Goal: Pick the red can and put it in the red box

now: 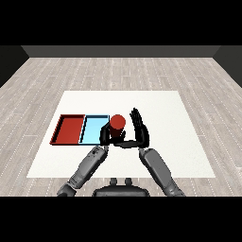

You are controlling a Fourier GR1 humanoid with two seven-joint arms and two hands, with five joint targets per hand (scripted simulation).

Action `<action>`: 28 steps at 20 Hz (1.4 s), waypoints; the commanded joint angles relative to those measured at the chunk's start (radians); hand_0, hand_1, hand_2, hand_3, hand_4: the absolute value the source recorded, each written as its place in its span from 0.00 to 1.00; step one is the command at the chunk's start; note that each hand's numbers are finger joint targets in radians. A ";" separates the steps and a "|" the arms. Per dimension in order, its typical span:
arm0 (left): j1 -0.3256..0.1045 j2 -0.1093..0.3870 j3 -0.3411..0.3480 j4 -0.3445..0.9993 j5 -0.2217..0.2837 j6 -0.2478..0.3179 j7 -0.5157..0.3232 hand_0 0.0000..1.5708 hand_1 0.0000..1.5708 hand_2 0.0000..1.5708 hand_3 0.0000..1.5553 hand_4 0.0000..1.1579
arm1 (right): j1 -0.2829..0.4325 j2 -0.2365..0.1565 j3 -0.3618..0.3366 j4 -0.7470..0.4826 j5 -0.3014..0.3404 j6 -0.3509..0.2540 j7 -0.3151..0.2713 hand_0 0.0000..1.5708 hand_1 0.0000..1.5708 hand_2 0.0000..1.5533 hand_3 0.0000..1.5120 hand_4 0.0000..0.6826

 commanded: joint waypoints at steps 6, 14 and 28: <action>0.047 0.092 0.136 -0.035 -0.008 -0.083 -0.020 1.00 1.00 1.00 0.95 0.98 | 0.193 -0.114 -0.138 -0.242 -0.114 0.118 0.018 0.00 0.00 0.00 0.00 0.00; -0.059 0.250 0.273 -0.040 -0.041 -0.064 0.154 1.00 1.00 1.00 0.96 0.97 | 0.331 -0.187 -0.251 -0.223 -0.150 0.191 -0.036 0.00 0.00 0.00 0.00 0.00; -0.096 0.541 0.338 0.493 -0.187 -0.162 0.299 1.00 1.00 0.99 0.95 0.91 | 0.361 -0.196 -0.305 -0.138 -0.166 0.244 -0.081 0.00 0.00 0.00 0.00 0.00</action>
